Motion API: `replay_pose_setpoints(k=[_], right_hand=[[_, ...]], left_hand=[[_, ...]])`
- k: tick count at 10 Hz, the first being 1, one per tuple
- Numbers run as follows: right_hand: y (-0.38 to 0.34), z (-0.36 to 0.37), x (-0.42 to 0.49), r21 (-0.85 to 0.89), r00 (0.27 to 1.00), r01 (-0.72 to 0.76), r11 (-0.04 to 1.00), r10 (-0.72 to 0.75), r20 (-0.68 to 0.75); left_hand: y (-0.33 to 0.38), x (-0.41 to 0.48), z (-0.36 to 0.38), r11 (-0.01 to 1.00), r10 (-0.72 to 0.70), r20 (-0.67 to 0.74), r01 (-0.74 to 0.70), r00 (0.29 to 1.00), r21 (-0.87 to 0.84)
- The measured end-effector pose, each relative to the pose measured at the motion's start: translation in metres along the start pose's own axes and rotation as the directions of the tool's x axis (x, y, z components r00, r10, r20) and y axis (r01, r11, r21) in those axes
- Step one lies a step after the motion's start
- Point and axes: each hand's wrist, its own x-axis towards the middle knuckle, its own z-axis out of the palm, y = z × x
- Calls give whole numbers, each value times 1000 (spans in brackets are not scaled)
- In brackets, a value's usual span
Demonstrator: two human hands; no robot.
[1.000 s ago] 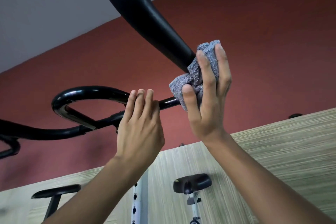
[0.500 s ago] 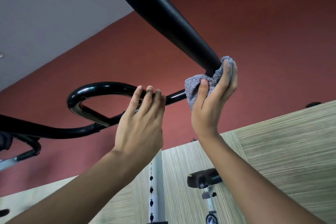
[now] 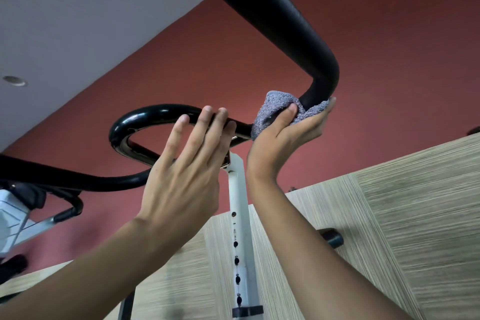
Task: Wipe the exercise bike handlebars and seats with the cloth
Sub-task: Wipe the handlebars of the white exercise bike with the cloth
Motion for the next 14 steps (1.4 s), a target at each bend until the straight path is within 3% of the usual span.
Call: replay_pose_setpoints(k=[3,4,6,9,11,13,14], right_hand=[[-8,6,-30,97,969,-242,965,236,74],[-9,-3,-23,98,975,-216,972,209,74],[-29,-28,7,9,992,93,996,-93,81],[-75,-32,22,4,847,483,876,-468,251],[-105,-31,22,13,846,460,888,-442,299],[-141,-38,33,78,750,563,823,-549,369],[-155,-20,24,29,758,516,856,-472,450]], left_hand=[[-12,-5,-4,998,-46,-32,45,998,-37],[-15,-7,-4,997,-58,-29,57,998,-48],[-15,-10,-4,993,-80,-43,76,996,-91],[-21,-6,-11,954,-197,3,193,980,-230],[-45,-6,-22,863,-313,124,336,942,-377],[-59,10,-33,728,-390,177,420,904,-542],[-61,16,-38,678,-396,207,437,895,-591]])
